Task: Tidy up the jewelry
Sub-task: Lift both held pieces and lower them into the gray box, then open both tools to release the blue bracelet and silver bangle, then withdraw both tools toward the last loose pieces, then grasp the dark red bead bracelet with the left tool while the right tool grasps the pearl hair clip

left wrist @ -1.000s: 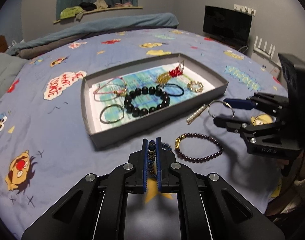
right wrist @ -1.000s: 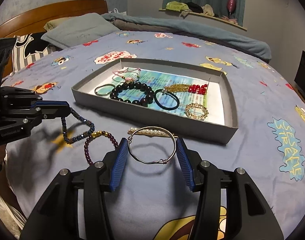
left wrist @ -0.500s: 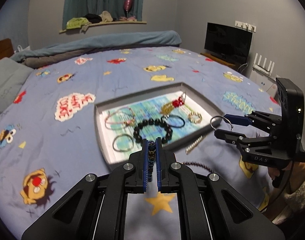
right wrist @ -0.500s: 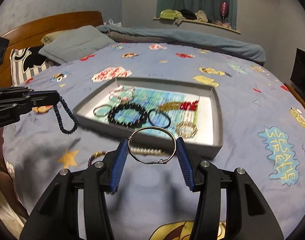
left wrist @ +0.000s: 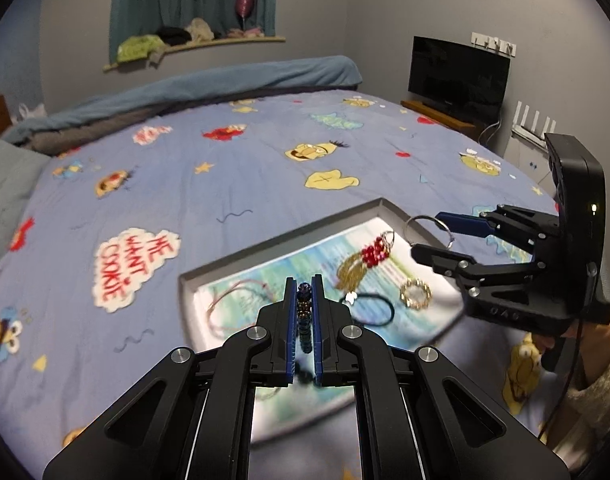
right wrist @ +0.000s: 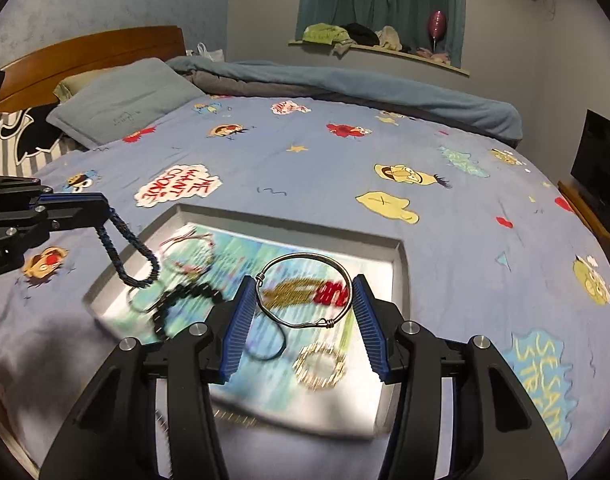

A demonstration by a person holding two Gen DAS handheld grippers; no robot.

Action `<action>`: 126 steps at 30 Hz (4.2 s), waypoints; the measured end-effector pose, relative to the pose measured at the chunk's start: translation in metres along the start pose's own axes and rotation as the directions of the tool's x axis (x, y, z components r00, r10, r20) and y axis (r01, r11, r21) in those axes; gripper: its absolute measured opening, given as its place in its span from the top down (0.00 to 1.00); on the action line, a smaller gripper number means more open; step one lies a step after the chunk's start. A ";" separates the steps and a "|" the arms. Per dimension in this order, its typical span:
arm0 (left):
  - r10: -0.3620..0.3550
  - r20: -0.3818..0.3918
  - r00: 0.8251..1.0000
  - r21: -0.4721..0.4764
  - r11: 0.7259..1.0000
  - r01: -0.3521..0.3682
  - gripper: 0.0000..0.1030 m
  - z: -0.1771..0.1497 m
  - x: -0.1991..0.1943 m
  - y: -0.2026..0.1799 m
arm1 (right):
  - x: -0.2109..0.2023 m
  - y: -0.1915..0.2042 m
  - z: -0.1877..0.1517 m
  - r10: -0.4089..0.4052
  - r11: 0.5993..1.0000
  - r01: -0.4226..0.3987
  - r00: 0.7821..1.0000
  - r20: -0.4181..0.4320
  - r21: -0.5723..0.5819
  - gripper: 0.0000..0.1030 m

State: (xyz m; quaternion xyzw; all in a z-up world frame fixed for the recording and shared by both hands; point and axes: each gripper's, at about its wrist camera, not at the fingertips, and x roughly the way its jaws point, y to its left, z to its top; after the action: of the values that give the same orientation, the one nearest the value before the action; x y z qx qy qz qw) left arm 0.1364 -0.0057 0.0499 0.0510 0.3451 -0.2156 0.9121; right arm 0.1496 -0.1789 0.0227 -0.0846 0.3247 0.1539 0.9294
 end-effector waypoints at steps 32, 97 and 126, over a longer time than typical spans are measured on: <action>0.011 -0.239 0.971 -0.012 1.000 -0.014 0.92 0.023 0.160 0.040 | 0.137 -0.002 0.020 -0.021 0.992 -0.023 0.938 -0.347 -0.121 0.52; 0.160 -0.145 0.976 -0.048 0.985 -0.168 0.10 -0.125 0.004 -0.029 | -0.040 0.004 -0.077 -0.031 0.989 0.045 0.994 -0.104 0.139 0.06; 0.025 -0.132 0.991 0.079 0.997 -0.015 0.91 -0.136 0.026 -0.069 | -0.024 0.022 -0.101 0.103 0.990 -0.085 0.981 -0.162 0.115 0.06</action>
State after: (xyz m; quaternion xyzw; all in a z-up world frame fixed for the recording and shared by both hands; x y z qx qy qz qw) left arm 0.0412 -0.0444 -0.0662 0.1043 0.3958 -0.2160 0.8864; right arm 0.0662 -0.1901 -0.0417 -0.0315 0.4134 0.1725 0.8935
